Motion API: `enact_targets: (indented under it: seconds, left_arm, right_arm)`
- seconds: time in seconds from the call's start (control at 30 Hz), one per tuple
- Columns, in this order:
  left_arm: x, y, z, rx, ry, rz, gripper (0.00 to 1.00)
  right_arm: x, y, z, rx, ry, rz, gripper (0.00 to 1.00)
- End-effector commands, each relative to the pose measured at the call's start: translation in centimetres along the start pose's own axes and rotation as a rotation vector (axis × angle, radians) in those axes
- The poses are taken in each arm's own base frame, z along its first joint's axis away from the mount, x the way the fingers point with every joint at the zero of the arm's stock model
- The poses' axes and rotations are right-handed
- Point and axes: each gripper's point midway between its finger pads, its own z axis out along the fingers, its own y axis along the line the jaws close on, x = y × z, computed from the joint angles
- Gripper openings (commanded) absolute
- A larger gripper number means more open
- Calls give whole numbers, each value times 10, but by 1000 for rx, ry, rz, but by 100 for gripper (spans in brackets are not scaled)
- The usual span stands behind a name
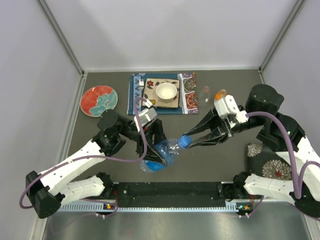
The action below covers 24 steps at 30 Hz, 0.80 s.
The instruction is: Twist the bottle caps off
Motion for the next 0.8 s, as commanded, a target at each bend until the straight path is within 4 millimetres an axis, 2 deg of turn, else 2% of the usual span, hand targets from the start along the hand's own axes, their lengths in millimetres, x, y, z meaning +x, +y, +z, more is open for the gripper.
enact_targets:
  seconds: [0.0,0.07,0.13,0.17,0.23,0.27,0.37,0.47,0.63,0.77]
  left_arm:
    - [-32,-11,3,-10,-70,198,34]
    - [-30,-2,3,-62,-53,155,33]
    - [-31,5,1,-109,-44,212,31]
    - [-30,11,-1,-151,-36,184,31]
    - [-32,15,-2,-177,-31,233,31]
    - [-35,19,-3,-205,-36,241,31]
    - [-30,26,-6,-243,-16,242,31]
    - [-31,36,-8,-292,-12,268,31]
    - [-33,65,-20,-481,-25,282,32]
    - [-40,89,-35,-664,-51,349,32]
  right_arm:
    - [42,-1,5,-18,127,125,4]
    - [36,-12,1,68,132,123,16]
    - [32,-25,-4,163,141,123,27]
    - [25,-28,-7,195,131,127,37]
    - [19,-36,-13,262,130,126,43]
    - [13,-37,-15,278,121,117,51]
    - [1,-42,-22,339,99,104,66]
    - [-16,-47,-29,394,58,95,75]
    - [-52,-63,-42,542,-99,132,82]
    - [-59,-86,-47,674,-194,258,86]
